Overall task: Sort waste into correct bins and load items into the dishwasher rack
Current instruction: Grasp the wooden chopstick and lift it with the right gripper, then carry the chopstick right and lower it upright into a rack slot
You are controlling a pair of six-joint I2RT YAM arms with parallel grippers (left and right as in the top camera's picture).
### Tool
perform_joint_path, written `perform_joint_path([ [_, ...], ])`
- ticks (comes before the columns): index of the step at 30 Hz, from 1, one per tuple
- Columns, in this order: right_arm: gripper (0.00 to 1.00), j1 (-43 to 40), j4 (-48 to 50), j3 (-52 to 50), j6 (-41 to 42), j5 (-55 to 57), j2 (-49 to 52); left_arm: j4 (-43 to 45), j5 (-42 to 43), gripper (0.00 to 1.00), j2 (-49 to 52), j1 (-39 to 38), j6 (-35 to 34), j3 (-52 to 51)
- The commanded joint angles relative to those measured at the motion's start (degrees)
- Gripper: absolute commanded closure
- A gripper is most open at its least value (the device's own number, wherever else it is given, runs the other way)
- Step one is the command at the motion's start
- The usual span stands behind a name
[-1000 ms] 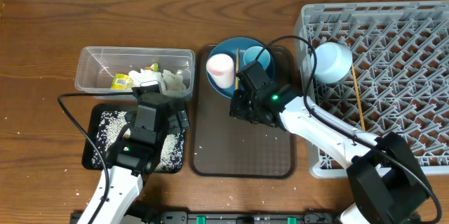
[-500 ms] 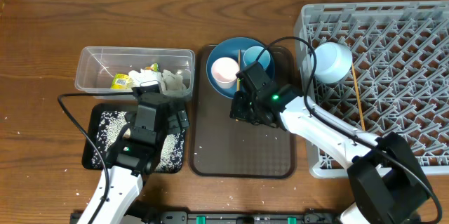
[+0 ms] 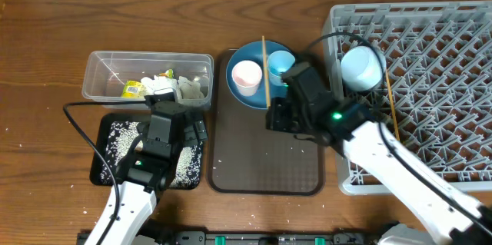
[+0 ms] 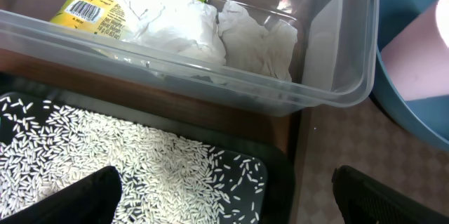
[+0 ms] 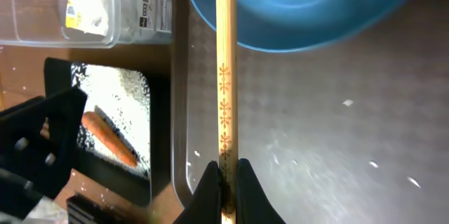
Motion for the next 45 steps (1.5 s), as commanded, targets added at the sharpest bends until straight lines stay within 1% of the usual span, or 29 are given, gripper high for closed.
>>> perform_joint_path([
  [1,0.99,-2.69,-3.02,0.02,-4.92,0.85,-3.78,-0.09,-1.29,0.02,0.17,0.24,0.35,0.72],
  [6,0.99,-8.26,-11.52,0.02,-15.19,4.13,-8.2,-0.09,-1.29,0.02,0.17,0.24,0.35,0.72],
  [11,0.99,-13.88,-19.93,0.02,-20.06,11.37,-10.67,-0.09,-1.29,0.02,0.17,0.24,0.35,0.72],
  [17,0.99,-18.32,-25.59,0.02,-24.92,21.73,-10.93,-0.09,-1.29,0.02,0.17,0.24,0.35,0.72],
  [23,0.99,-20.33,-28.98,0.02,-25.29,32.24,-10.93,-0.09,-1.29,0.02,0.17,0.24,0.35,0.72],
  [32,0.99,-20.44,-31.8,-0.04,-25.29,45.81,-10.93,-0.09,-1.29,0.02,0.17,0.24,0.35,0.72],
  [41,0.99,-20.7,-32.15,-0.07,-25.35,49.44,-10.86,-0.09,-1.29,0.02,0.17,0.24,0.35,0.72],
  [45,0.99,-21.42,-31.58,-0.07,-26.84,50.51,-10.38,-0.09,-1.29,0.02,0.17,0.24,0.35,0.72],
])
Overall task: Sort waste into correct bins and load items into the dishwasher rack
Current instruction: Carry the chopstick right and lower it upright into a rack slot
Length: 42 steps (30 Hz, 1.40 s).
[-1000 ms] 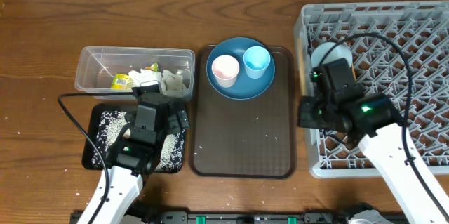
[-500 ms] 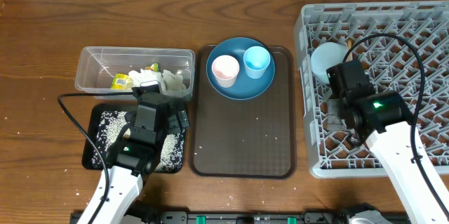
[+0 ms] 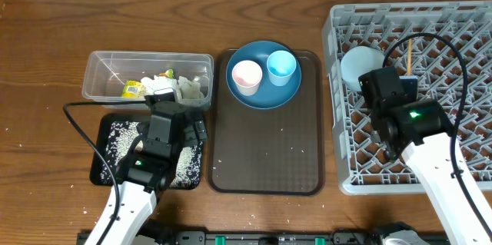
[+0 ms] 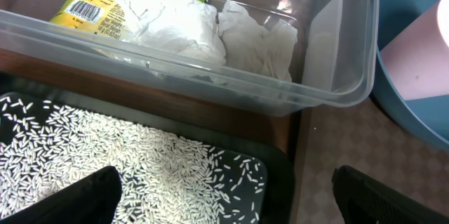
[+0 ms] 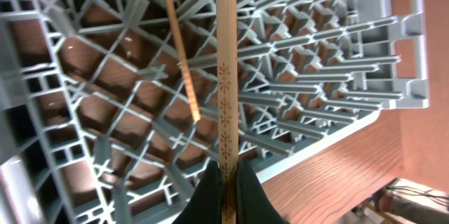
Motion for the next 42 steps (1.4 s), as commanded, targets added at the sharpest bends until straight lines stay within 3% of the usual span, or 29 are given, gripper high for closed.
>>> perform_joint_path([
  [1,0.99,-0.96,0.48,-0.07,-1.64,3.37,0.09,-0.11,-1.29,0.02,0.17,0.24,0.37,0.72],
  [12,0.99,-3.48,5.66,-0.09,-13.62,4.46,5.75,-0.11,-1.29,0.02,0.17,0.24,0.35,0.72],
  [24,0.99,-4.98,6.93,-0.09,-13.73,4.28,9.94,-0.11,-1.29,0.02,0.17,0.24,0.35,0.72],
  [26,0.94,-4.98,7.1,-0.09,-13.73,3.93,10.08,-0.11,-1.29,0.02,0.17,0.24,0.35,0.72],
  [32,0.68,-4.98,7.28,-0.09,-13.7,3.26,10.08,-0.11,-1.29,0.02,0.17,0.24,0.35,0.72],
  [42,0.63,-4.98,7.67,-0.09,-13.49,0.7,10.08,-0.11,-1.29,0.02,0.17,0.24,0.37,0.72],
])
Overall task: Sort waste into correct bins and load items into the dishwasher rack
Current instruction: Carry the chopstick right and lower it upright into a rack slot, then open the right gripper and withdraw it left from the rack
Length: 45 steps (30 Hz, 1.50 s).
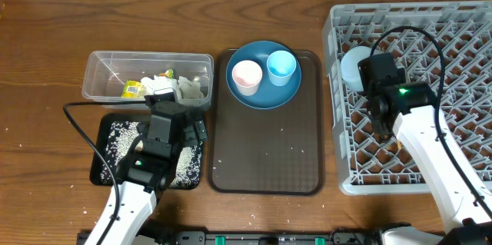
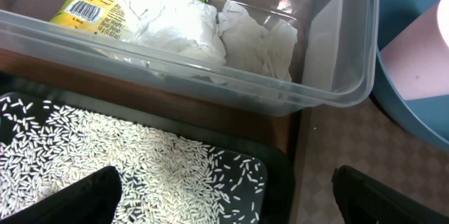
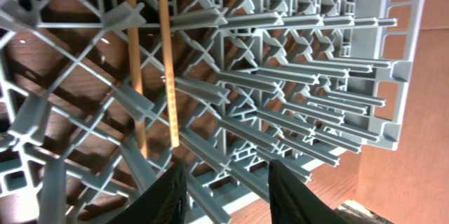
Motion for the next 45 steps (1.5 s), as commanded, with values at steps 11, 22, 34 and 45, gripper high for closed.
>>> perform_joint_path([
  [11,0.5,-1.01,3.85,-0.09,0.13,-13.68,0.28,-0.11,-1.29,0.02,0.17,0.24,0.33,0.72],
  [22,0.3,-1.01,5.53,-0.09,1.18,-47.36,0.28,-0.11,-1.29,0.02,0.17,0.24,0.33,0.72],
  [34,0.01,-0.9,15.41,-0.09,10.51,-69.59,0.28,-0.11,-1.29,0.02,0.17,0.24,0.33,0.72],
  [45,0.01,-0.04,15.54,-0.09,11.08,-64.96,0.28,4.17,-1.25,0.02,0.2,0.24,0.31,0.72],
])
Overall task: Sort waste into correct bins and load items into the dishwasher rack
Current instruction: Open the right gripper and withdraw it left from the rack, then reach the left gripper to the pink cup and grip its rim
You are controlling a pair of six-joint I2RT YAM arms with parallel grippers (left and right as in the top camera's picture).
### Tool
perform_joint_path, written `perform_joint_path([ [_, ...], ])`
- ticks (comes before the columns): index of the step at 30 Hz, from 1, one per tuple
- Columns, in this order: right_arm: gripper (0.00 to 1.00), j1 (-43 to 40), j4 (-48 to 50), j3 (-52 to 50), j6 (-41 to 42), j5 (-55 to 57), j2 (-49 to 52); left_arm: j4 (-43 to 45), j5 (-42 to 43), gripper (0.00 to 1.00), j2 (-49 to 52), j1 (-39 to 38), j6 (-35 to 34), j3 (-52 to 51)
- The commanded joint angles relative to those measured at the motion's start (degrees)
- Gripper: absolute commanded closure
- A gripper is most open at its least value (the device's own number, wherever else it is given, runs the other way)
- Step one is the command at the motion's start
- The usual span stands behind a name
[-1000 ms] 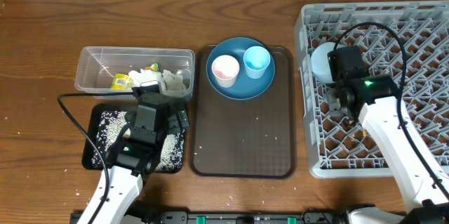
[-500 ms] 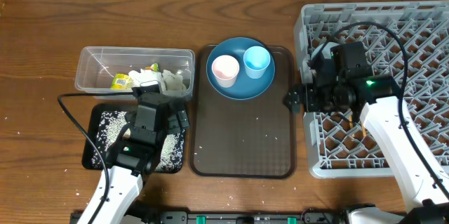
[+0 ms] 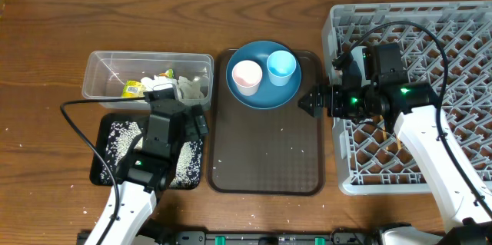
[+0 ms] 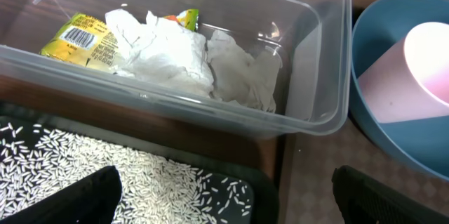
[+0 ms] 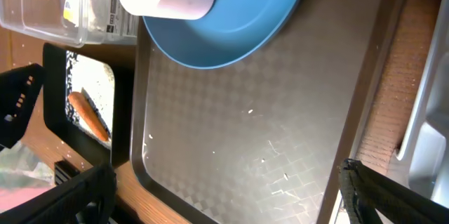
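Note:
A blue plate [image 3: 264,90] on the brown tray [image 3: 265,153] carries a pink cup [image 3: 246,76] and a blue cup [image 3: 281,67]. In the right wrist view the plate [image 5: 231,34] and pink cup lie ahead. My right gripper [image 3: 314,104] hangs open and empty over the tray's right edge, beside the grey dishwasher rack [image 3: 446,45]. A bit of chopstick [image 3: 383,128] shows in the rack under the arm. My left gripper [image 3: 197,122] is open and empty over the black rice tray [image 3: 115,149], facing the clear waste bin [image 3: 146,76].
The clear bin [image 4: 323,62] holds crumpled white paper [image 4: 165,55] and a yellow wrapper [image 4: 77,38]. A carrot [image 5: 88,115] lies on the rice in the black tray. A pale bowl [image 3: 350,64] sits in the rack's left corner, partly behind my right arm.
My right gripper, then open low in the rack over two chopsticks, is now out of the rack over the tray's right edge, still open. The left gripper has shifted slightly relative to the bin.
My right gripper was shut on a chopstick over the tray by the plate. Then it held the chopstick over the rack beside another one. Then it was open with both chopsticks lying in the rack. Now it is at the tray, empty.

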Motion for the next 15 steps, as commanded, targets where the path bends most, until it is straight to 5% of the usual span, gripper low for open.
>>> perform_joint_path([
  [1,0.01,0.48,0.11,-0.09,0.9,2.23,0.28,0.5,-0.13,0.02,0.17,0.22,0.17,0.72],
  [7,0.01,0.5,-0.66,-0.09,0.9,5.95,0.28,5.09,24.94,0.02,0.15,0.07,-6.8,0.72],
  [15,0.01,0.48,-1.31,-0.09,0.96,6.03,0.28,10.4,33.92,0.01,0.2,-1.33,-13.27,0.74],
])
